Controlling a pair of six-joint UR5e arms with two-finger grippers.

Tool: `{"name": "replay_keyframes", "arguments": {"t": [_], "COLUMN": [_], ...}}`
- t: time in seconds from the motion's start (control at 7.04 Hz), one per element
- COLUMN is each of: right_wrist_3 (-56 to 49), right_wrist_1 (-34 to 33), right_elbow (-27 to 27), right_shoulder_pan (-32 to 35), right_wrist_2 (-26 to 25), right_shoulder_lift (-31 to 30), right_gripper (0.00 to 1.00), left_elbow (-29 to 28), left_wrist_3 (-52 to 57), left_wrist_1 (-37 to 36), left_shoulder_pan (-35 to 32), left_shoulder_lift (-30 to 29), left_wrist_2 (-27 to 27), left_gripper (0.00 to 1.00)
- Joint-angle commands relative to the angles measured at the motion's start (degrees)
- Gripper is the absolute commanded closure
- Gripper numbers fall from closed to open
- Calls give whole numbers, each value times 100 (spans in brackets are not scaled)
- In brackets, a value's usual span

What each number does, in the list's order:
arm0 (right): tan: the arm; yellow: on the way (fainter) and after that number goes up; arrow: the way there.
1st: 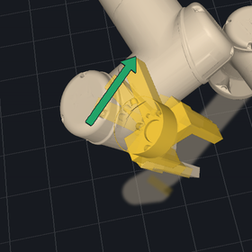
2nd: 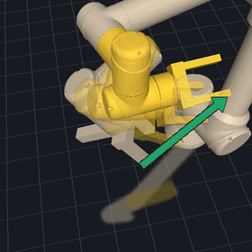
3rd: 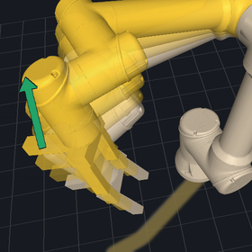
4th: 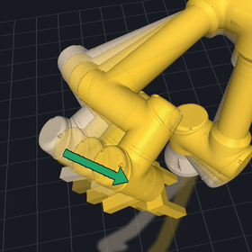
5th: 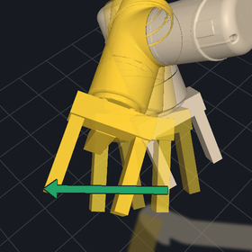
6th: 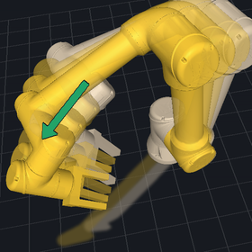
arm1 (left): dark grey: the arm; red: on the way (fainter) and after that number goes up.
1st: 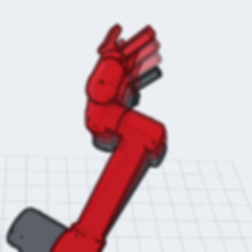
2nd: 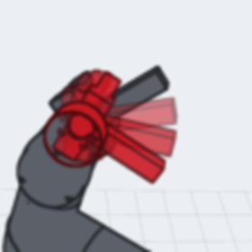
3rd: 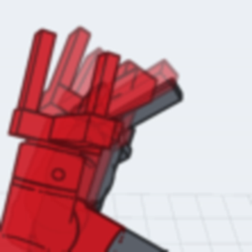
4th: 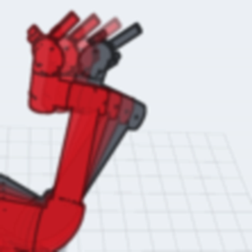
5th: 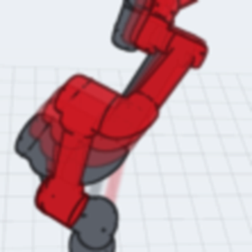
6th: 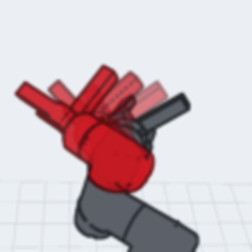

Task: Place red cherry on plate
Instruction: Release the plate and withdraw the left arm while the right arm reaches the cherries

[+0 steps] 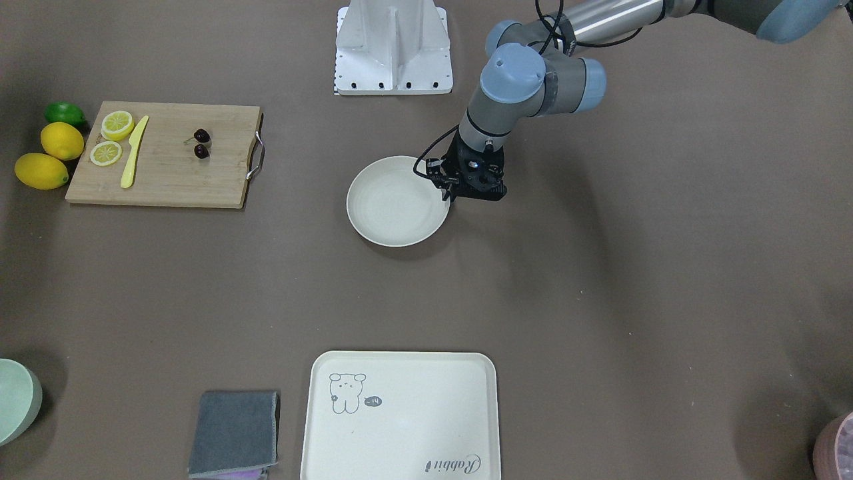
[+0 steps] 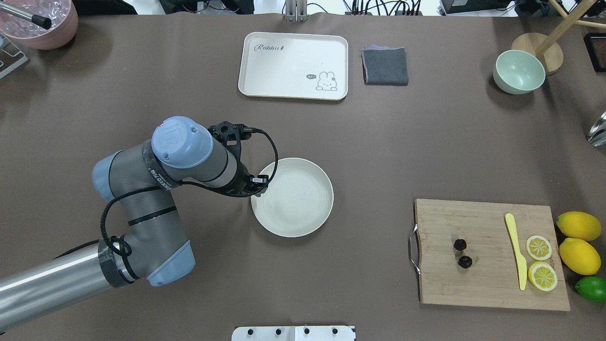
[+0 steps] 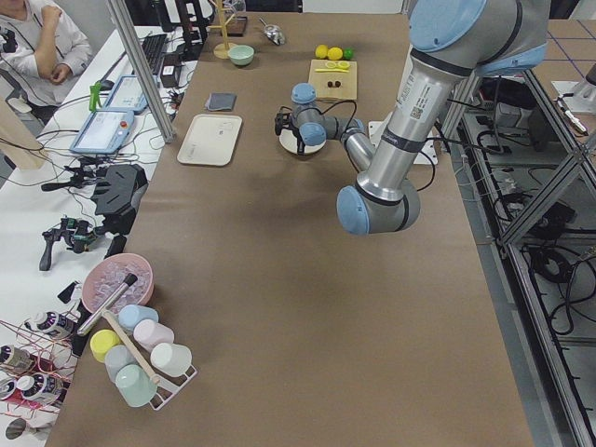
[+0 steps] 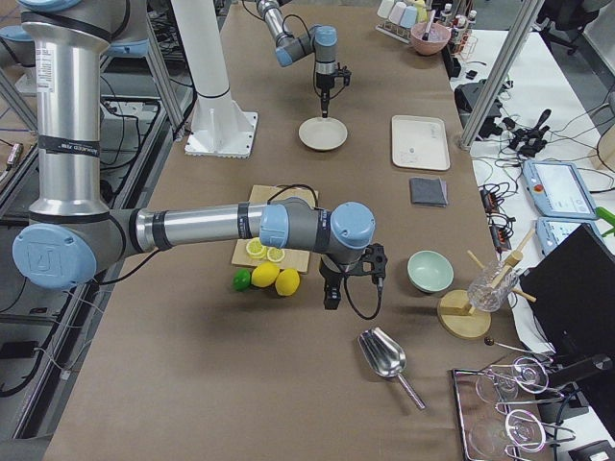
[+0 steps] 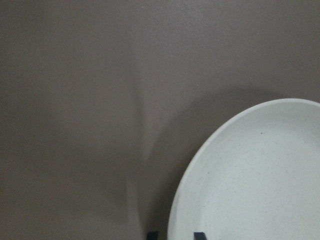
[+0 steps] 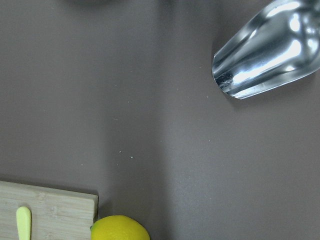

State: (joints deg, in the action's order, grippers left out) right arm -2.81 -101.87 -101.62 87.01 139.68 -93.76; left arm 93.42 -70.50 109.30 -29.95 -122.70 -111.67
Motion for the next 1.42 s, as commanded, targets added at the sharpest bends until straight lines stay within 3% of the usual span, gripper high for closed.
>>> {"name": "replay_keyframes", "arguments": {"t": [0.0, 0.28, 0.57, 0.71, 0.99, 1.28], "right_wrist_3": [0, 9, 35, 235, 1524, 2384], "right_wrist_1": [-17, -166, -439, -439, -422, -413], "right_elbow": [-50, -146, -384, -437, -1154, -1666], "right_shoulder_pan": [0, 71, 71, 10, -708, -1515], "right_wrist_2": [24, 59, 59, 102, 42, 85], "right_shoulder_lift": [-11, 68, 147, 243, 384, 629], "right_gripper": [0, 0, 0, 0, 0, 0], "left_elbow": [18, 341, 668, 668, 503, 72], "left_wrist_3": [298, 623, 2085, 2719, 3785, 4533], "left_wrist_1": [-13, -31, -23, -14, -40, -31], "left_shoulder_pan": [-263, -1331, -2754, -3284, -3858, -4359], "left_shoulder_lift": [9, 419, 1375, 1850, 2380, 2496], "left_wrist_2": [-169, -1577, -2941, -3339, -3492, -3983], "left_gripper": [2, 2, 2, 3, 3, 3]}}
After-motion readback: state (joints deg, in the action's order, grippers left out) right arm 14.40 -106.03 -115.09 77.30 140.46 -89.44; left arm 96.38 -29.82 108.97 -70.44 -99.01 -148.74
